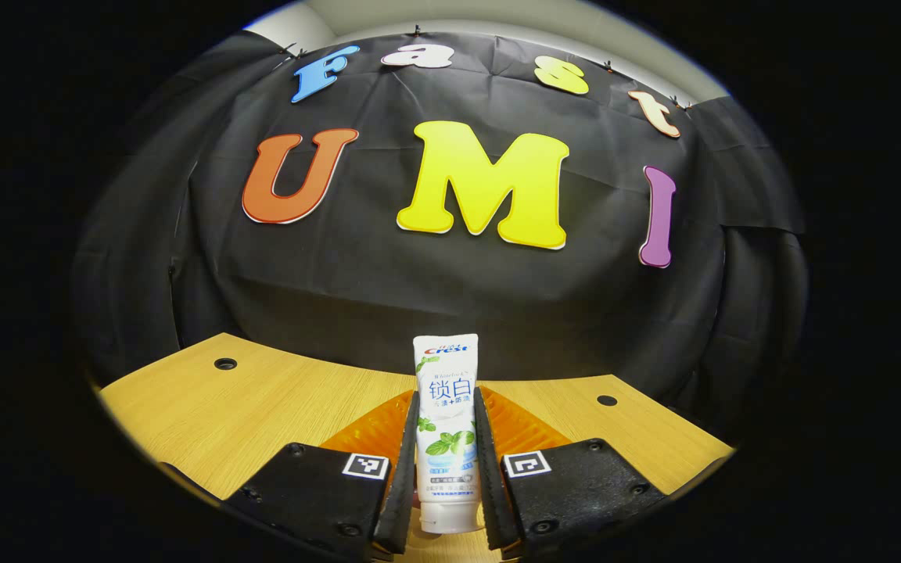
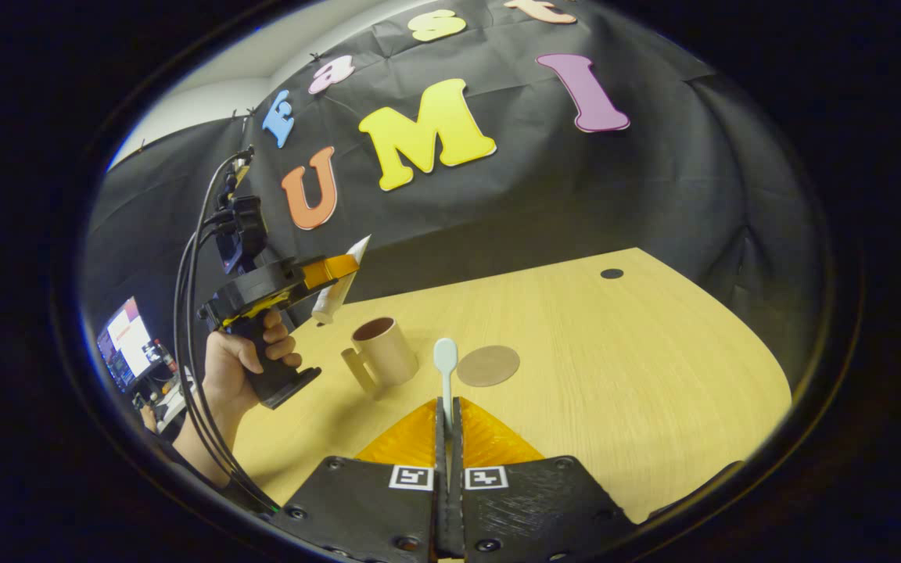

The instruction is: Put the toothbrush and toothpaste on the desktop into the cup, then pick up the cup and place it on the coaster on the desktop.

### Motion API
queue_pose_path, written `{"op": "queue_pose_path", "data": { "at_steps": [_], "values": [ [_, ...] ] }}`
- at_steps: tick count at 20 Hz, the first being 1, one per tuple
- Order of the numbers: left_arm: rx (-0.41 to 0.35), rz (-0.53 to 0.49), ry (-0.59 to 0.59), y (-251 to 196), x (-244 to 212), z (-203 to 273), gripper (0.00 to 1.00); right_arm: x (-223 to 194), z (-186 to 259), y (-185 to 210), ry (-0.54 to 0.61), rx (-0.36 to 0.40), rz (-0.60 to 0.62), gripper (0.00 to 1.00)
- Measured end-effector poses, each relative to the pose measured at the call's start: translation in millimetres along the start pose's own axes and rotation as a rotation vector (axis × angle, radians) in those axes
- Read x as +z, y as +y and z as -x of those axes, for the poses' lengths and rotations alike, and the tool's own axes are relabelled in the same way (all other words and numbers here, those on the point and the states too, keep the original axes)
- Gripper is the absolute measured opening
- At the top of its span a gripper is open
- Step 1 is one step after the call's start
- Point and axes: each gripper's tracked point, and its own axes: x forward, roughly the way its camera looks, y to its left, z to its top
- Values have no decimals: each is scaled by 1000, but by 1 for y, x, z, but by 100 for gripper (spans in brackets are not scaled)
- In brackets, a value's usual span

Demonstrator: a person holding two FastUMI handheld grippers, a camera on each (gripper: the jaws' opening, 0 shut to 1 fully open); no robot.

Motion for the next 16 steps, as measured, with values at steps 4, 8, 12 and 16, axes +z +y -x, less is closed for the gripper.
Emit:
{"op": "queue_pose_path", "data": {
  "at_steps": [4,8,12,16],
  "values": [
    [-9,20,7,0,-6,-6,40,0,-2,-2,3,-3,-3,0],
    [-5,22,-2,0,-4,-7,41,0,-5,-7,7,-8,-21,0],
    [-10,16,-14,-1,2,-5,41,-3,-8,-5,15,-2,-23,0],
    [-4,17,-12,1,1,-3,41,-4,-9,-1,20,3,-18,0]
  ]
}}
